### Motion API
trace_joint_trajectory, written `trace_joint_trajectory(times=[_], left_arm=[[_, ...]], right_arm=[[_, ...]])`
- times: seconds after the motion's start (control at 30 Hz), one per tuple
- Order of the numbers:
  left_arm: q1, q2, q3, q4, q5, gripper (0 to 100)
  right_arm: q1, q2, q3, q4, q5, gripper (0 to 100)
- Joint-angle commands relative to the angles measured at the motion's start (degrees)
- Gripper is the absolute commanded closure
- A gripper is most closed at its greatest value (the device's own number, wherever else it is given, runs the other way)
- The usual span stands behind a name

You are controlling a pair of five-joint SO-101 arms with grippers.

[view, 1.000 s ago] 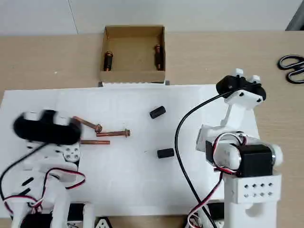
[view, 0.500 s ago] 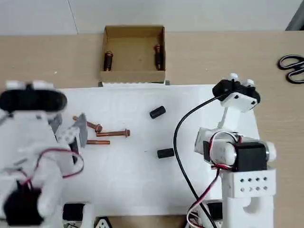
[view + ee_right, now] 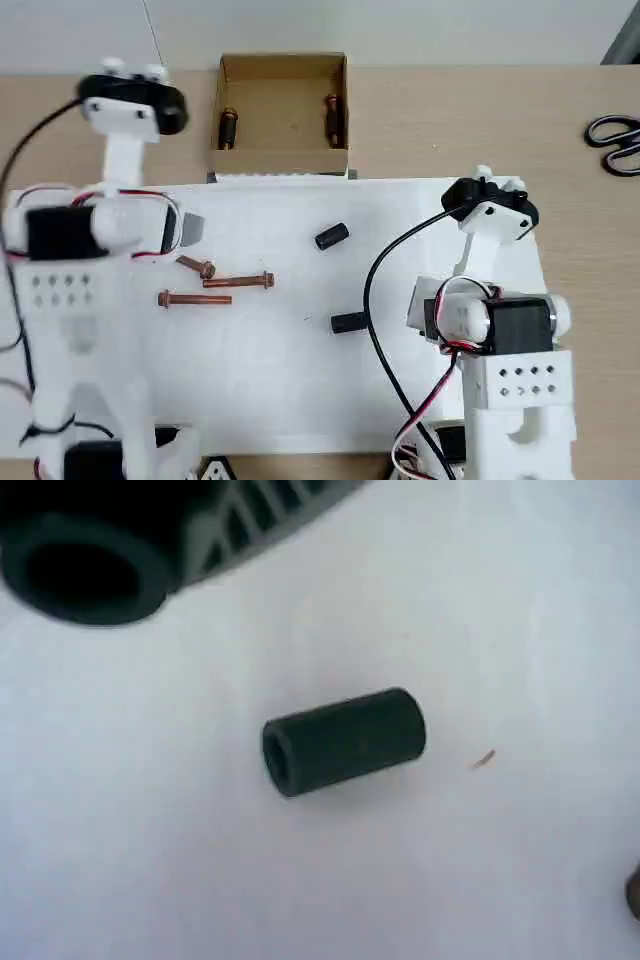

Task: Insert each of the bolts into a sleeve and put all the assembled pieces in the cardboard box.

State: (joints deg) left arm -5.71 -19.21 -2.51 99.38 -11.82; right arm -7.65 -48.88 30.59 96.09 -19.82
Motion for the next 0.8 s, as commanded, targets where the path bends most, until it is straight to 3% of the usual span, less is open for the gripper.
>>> trace_joint_trajectory(times=[0.0, 0.13, 0.33, 0.77], left_arm=[[0.7, 3.7, -0.1, 1.0, -11.1, 78], [3.7, 6.9, 1.2, 1.0, -22.9, 78], [9.5, 9.8, 1.3, 1.0, -32.8, 78], [10.9, 24.4, 1.2, -4.8, -42.8, 78]], right_arm=[[0.7, -0.9, -0.3, -0.6, 0.3, 99.7], [0.7, -0.9, -0.3, -0.6, 0.3, 99.7], [0.6, -0.9, -0.3, -0.4, 0.4, 99.7], [0.3, -0.9, -0.3, -0.7, 0.5, 99.7]])
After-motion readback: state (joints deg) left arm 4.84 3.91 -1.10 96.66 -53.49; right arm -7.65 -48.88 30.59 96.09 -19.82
